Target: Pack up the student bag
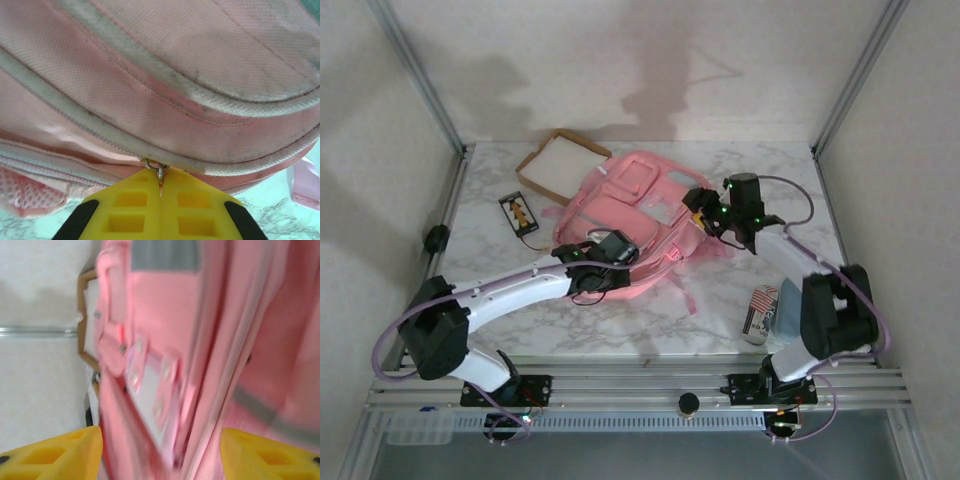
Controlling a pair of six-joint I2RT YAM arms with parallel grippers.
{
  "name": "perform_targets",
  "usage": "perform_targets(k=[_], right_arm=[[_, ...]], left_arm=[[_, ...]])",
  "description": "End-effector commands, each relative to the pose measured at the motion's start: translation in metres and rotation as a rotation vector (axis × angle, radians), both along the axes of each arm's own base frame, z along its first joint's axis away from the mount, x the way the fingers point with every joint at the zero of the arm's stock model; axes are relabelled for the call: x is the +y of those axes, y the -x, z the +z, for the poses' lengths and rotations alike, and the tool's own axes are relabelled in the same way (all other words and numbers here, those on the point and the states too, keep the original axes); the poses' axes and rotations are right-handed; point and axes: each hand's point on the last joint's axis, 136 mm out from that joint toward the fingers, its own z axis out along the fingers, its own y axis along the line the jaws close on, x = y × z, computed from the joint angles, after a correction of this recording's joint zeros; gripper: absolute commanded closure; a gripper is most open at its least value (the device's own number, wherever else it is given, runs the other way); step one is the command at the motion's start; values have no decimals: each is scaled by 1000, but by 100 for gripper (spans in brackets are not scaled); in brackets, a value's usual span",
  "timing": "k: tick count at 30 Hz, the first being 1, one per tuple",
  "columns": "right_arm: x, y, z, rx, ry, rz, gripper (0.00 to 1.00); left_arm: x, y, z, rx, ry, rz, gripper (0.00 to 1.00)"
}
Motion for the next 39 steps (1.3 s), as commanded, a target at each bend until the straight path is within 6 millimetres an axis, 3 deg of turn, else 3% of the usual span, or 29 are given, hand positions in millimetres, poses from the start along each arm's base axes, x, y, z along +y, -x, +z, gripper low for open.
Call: perform_targets(k=[1, 4, 6, 11, 13, 18, 21, 25, 28, 39], right_arm=[[18, 47, -12, 64, 11, 76, 34], [53, 82, -22, 136, -81, 137, 33], [69, 93, -25, 149, -122, 151, 37], [88, 101, -35, 167, -99, 146, 41], [94, 101, -39, 174, -125, 139, 48], [108, 92, -25, 138, -134, 150, 60], [105, 86, -29, 132, -102, 119, 69], [104, 79, -32, 120, -100, 98, 90], [91, 74, -34, 109, -57, 61, 100], [21, 56, -28, 87, -52, -22, 100]], left_arm=[[-24, -9, 17, -49, 68, -42, 100], [-20, -9, 14, -50, 49, -36, 100], [-19, -8, 13, -46, 53, -33, 100], [-21, -7, 13, -50, 66, -36, 100], [-20, -6, 14, -53, 67, -36, 100], [-19, -5, 11, -49, 61, -38, 100], [-20, -6, 11, -51, 61, -41, 100], [-15, -8, 13, -61, 37, -31, 100], [-1, -9, 12, -69, -26, 2, 100], [65, -8, 17, -51, -218, 118, 100]])
